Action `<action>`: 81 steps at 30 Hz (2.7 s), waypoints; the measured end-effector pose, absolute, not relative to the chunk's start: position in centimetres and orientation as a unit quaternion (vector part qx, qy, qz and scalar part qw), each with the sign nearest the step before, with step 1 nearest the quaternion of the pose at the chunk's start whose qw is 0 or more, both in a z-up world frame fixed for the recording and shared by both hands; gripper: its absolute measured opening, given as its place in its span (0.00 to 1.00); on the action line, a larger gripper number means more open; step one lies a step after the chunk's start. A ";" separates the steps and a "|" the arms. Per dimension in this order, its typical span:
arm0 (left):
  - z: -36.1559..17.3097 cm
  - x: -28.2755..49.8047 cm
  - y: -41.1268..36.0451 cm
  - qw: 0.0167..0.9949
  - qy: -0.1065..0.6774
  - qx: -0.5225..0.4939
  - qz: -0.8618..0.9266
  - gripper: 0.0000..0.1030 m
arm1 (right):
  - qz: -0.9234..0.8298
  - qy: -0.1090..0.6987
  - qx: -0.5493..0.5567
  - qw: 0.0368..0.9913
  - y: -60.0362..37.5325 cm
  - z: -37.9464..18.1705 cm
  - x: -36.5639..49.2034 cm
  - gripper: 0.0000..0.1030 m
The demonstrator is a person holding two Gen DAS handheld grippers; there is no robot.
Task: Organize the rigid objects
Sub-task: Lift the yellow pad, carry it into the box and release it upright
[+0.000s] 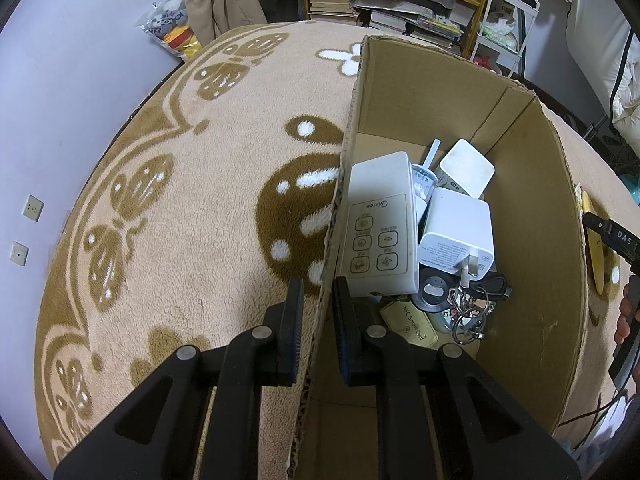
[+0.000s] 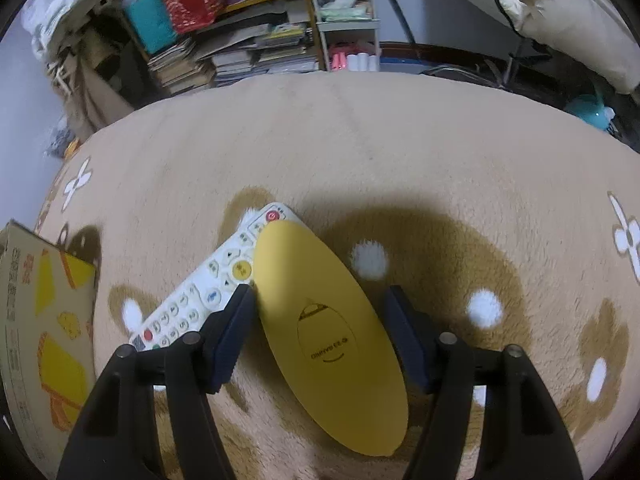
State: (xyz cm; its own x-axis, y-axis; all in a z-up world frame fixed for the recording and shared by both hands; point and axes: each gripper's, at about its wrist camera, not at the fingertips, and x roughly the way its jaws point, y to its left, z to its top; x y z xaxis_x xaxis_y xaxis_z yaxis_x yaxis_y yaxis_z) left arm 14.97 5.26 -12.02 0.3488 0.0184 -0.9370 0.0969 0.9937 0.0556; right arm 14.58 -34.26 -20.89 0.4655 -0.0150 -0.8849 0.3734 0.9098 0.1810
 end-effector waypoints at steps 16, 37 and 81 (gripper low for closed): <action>-12.0 14.9 5.2 0.820 0.570 0.052 -0.024 0.14 | -0.118 0.524 0.104 0.837 -33.1 -22.0 14.5 0.73; -12.0 14.9 5.2 0.820 0.570 0.051 -0.024 0.14 | -0.142 0.491 0.158 0.845 -33.5 -20.7 11.9 0.56; -12.2 14.7 5.3 0.819 0.571 0.046 -0.026 0.13 | 0.135 0.417 0.156 0.885 -12.2 -8.6 13.9 0.55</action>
State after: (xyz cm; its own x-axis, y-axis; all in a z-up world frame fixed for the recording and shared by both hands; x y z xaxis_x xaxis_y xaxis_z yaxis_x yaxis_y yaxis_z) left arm 14.65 5.31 -12.17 0.3458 0.0097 -0.9383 0.0962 0.9943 0.0457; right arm 13.91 -12.20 -8.60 0.6152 0.3690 -0.6966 -0.1082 0.9148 0.3890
